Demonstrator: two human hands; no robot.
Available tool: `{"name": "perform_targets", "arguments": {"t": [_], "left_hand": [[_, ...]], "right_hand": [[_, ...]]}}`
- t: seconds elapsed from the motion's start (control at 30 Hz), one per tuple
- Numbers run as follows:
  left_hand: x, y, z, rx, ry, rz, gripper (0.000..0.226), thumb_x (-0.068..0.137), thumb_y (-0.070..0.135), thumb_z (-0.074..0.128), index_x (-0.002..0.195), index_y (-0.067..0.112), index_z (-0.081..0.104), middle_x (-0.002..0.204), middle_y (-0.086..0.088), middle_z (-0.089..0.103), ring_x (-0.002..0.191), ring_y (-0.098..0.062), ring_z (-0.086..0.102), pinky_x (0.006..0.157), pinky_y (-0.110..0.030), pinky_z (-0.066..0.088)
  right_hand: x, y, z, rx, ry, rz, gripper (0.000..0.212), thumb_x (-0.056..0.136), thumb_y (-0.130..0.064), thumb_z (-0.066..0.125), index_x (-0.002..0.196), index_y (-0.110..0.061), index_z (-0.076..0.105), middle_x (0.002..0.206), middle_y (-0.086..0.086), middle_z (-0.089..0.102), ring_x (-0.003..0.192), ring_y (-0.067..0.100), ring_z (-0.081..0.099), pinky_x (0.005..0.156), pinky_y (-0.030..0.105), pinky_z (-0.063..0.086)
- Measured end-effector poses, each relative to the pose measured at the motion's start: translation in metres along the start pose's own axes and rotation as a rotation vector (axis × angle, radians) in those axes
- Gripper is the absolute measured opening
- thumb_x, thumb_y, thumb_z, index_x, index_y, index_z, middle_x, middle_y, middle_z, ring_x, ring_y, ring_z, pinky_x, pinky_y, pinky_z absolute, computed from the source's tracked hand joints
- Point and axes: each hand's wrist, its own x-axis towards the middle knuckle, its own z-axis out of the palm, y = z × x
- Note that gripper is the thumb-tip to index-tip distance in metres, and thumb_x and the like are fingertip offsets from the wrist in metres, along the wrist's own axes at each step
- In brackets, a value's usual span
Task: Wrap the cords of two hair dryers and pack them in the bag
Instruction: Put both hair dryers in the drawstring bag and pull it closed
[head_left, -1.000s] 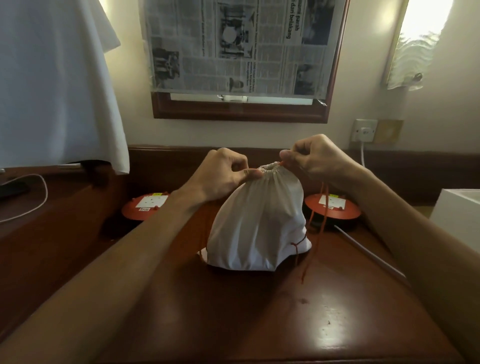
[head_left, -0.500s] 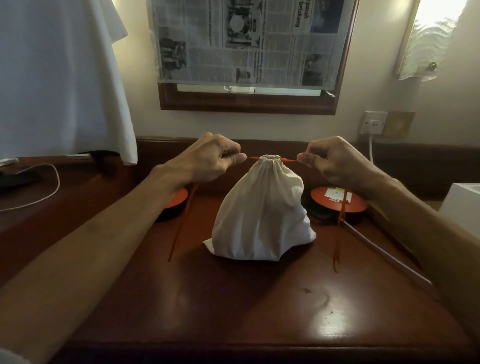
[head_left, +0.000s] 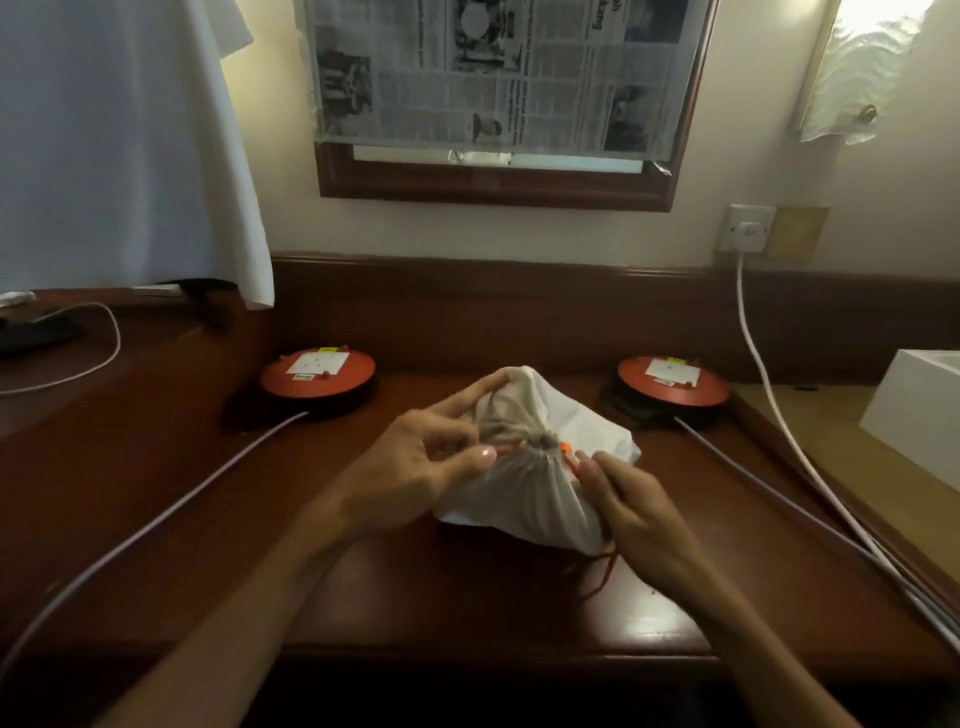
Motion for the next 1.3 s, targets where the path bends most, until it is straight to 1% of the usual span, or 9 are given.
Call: {"name": "perform_targets", "arguments": {"t": [0.17, 0.33, 0.47, 0.57, 0.63, 0.77, 0.9, 1.13, 1.3], "left_hand": [[-0.068, -0.015, 0.034, 0.214, 0.197, 0.117, 0.034, 0.093, 0.014, 0.071, 0.06, 0.013, 0.061, 0.148, 0.02, 0.051, 0.136, -0.007, 0.05, 0.096, -0.042, 0.05], [-0.074, -0.058, 0.054, 0.451, 0.231, 0.242, 0.027, 0.095, 0.013, 0.07, 0.068, 0.014, 0.063, 0.146, 0.008, 0.055, 0.138, -0.011, 0.048, 0.103, -0.037, 0.048], [-0.052, -0.069, 0.047, 0.592, 0.281, 0.196, 0.031, 0.094, 0.034, 0.069, 0.067, 0.021, 0.062, 0.136, 0.009, 0.064, 0.129, -0.005, 0.054, 0.1, -0.039, 0.049], [-0.036, -0.058, 0.047, 0.64, 0.362, 0.07, 0.041, 0.094, 0.062, 0.055, 0.075, 0.026, 0.061, 0.111, 0.012, 0.071, 0.107, -0.004, 0.06, 0.09, -0.034, 0.052], [-0.018, -0.051, 0.054, 0.571, 0.41, -0.04, 0.041, 0.093, 0.069, 0.048, 0.095, 0.03, 0.06, 0.113, 0.013, 0.064, 0.104, -0.006, 0.056, 0.086, -0.03, 0.051], [0.019, -0.07, 0.068, 0.613, 0.131, -0.266, 0.051, 0.095, 0.056, 0.05, 0.144, 0.044, 0.038, 0.164, 0.006, 0.025, 0.151, -0.015, 0.017, 0.119, -0.042, 0.024], [0.021, -0.094, 0.07, 0.629, -0.029, -0.37, 0.061, 0.098, 0.055, 0.044, 0.154, 0.046, 0.023, 0.169, 0.011, -0.001, 0.154, -0.008, -0.012, 0.123, -0.045, 0.01], [0.038, -0.098, 0.065, 0.689, -0.02, -0.485, 0.064, 0.093, 0.061, 0.045, 0.152, 0.049, 0.022, 0.168, 0.015, -0.001, 0.155, -0.019, -0.006, 0.123, -0.053, 0.005], [0.04, -0.114, 0.073, 0.179, 0.279, -0.571, 0.097, 0.081, 0.065, 0.069, 0.157, 0.035, 0.017, 0.163, 0.004, 0.024, 0.147, -0.023, 0.032, 0.114, -0.044, 0.034]], "right_hand": [[-0.042, 0.033, 0.024, -0.057, -0.067, 0.013, 0.036, 0.097, -0.039, 0.053, 0.13, -0.032, 0.064, 0.151, -0.018, 0.043, 0.142, -0.01, 0.033, 0.111, 0.016, 0.036], [-0.023, 0.045, 0.018, -0.175, -0.145, 0.036, 0.044, 0.1, -0.024, 0.057, 0.144, -0.032, 0.054, 0.154, -0.023, 0.027, 0.147, -0.012, 0.011, 0.116, 0.021, 0.028], [0.001, 0.05, 0.006, -0.278, -0.126, 0.006, 0.029, 0.095, -0.027, 0.066, 0.123, -0.021, 0.07, 0.14, -0.015, 0.051, 0.147, 0.002, 0.029, 0.107, 0.029, 0.042], [0.0, 0.04, -0.001, -0.437, 0.035, -0.093, 0.025, 0.09, -0.041, 0.066, 0.079, -0.019, 0.073, 0.088, -0.007, 0.074, 0.096, 0.017, 0.069, 0.075, 0.04, 0.056], [-0.002, 0.034, -0.001, -0.586, 0.189, -0.137, 0.033, 0.089, -0.042, 0.067, 0.065, -0.022, 0.055, 0.065, -0.008, 0.058, 0.066, 0.015, 0.057, 0.063, 0.042, 0.047], [0.009, 0.029, 0.021, -0.641, 0.125, 0.069, 0.037, 0.085, -0.053, 0.069, 0.109, -0.026, 0.064, 0.116, 0.0, 0.063, 0.105, 0.023, 0.058, 0.085, 0.049, 0.053], [0.016, 0.045, 0.037, -0.77, -0.012, 0.173, 0.058, 0.088, -0.055, 0.061, 0.14, -0.031, 0.051, 0.16, 0.0, 0.031, 0.143, 0.026, 0.03, 0.11, 0.051, 0.041], [0.033, 0.054, 0.033, -0.789, -0.037, 0.209, 0.05, 0.09, -0.044, 0.06, 0.135, -0.026, 0.047, 0.161, 0.003, 0.027, 0.151, 0.029, 0.018, 0.119, 0.057, 0.026], [0.031, 0.067, 0.034, -0.647, -0.11, 0.224, 0.058, 0.092, -0.056, 0.06, 0.14, -0.032, 0.039, 0.17, -0.002, -0.003, 0.156, 0.025, -0.012, 0.123, 0.059, 0.011]]}}
